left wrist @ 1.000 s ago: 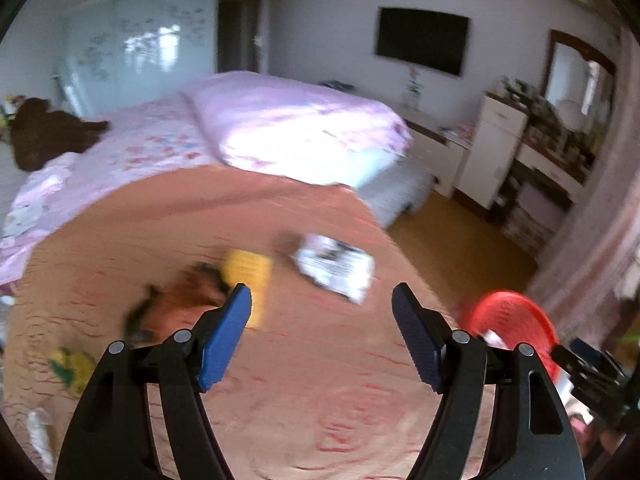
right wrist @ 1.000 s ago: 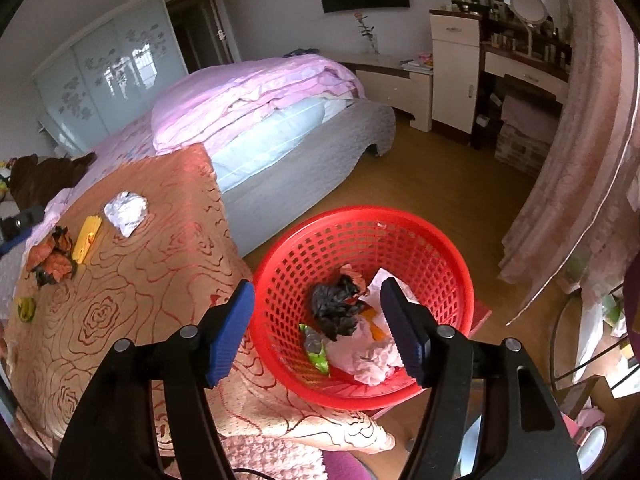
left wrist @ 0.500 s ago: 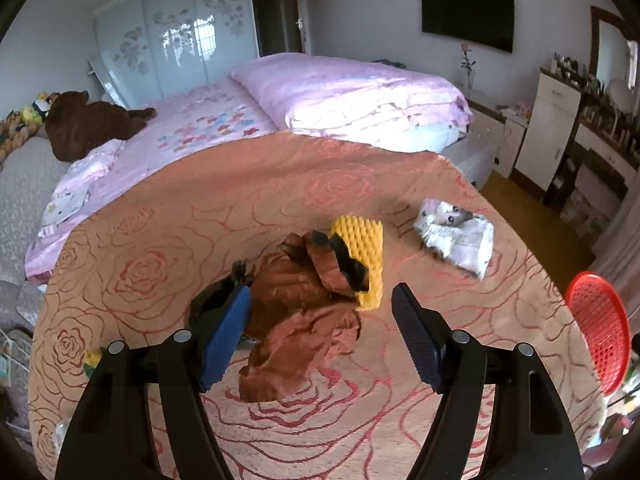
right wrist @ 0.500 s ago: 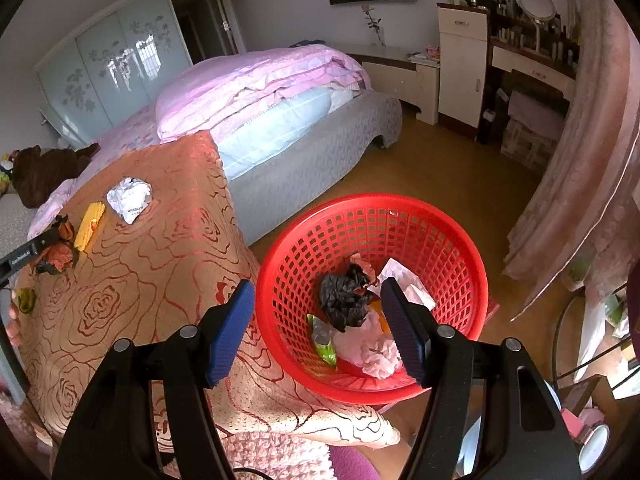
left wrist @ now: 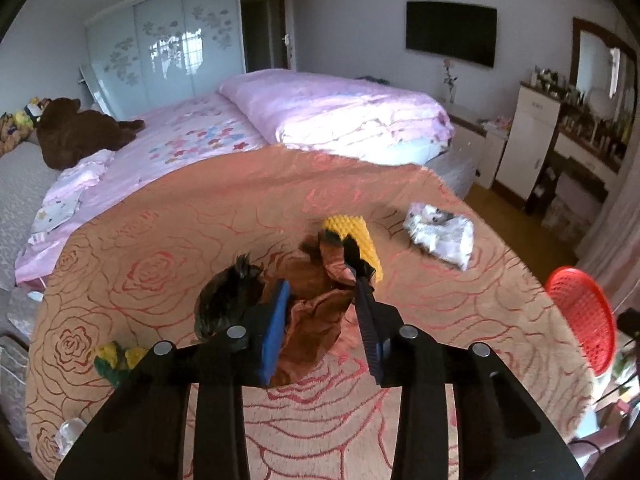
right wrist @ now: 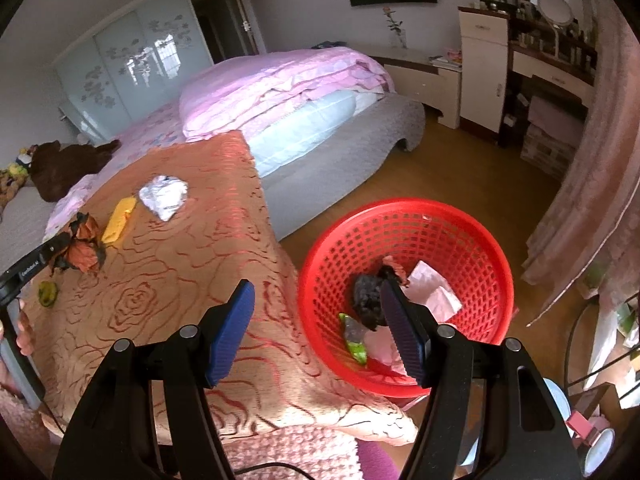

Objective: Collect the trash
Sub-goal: 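Move the left gripper back to the bed and grasp the brown cloth, then grasp the white cat-print snack bag with the right gripper while the left holds the brown cloth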

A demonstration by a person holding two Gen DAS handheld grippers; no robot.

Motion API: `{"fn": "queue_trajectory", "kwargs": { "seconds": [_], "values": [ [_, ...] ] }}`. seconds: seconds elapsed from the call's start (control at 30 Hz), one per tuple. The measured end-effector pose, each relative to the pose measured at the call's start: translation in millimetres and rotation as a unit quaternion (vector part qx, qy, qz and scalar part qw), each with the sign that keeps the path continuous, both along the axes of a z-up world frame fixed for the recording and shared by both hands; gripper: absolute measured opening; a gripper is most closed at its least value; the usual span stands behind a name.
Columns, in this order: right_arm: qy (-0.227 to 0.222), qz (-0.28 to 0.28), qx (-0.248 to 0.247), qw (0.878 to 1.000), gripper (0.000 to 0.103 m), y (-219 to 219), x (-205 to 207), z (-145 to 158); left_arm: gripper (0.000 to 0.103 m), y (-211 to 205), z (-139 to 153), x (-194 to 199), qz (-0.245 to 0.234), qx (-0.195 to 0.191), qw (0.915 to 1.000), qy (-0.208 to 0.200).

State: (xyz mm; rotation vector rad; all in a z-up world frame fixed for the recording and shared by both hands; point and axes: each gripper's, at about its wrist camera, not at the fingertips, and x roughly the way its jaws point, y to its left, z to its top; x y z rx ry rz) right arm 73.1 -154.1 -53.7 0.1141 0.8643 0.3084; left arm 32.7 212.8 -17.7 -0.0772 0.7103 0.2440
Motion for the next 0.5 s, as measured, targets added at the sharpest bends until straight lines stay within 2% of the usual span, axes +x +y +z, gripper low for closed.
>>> {"fn": "queue_trajectory", "kwargs": {
  "seconds": [0.3,0.5],
  "values": [
    [0.002,0.029,0.002,1.000,0.063,25.9,-2.1,2.0,0.032,11.9,21.8,-25.1,-0.002,-0.051,0.9983,-0.030],
    [0.000,0.052,0.002,0.999,0.063,54.5,4.5,4.1,0.032,12.2,6.0,-37.7,-0.004,-0.074,0.9971,-0.018]
  ]
}}
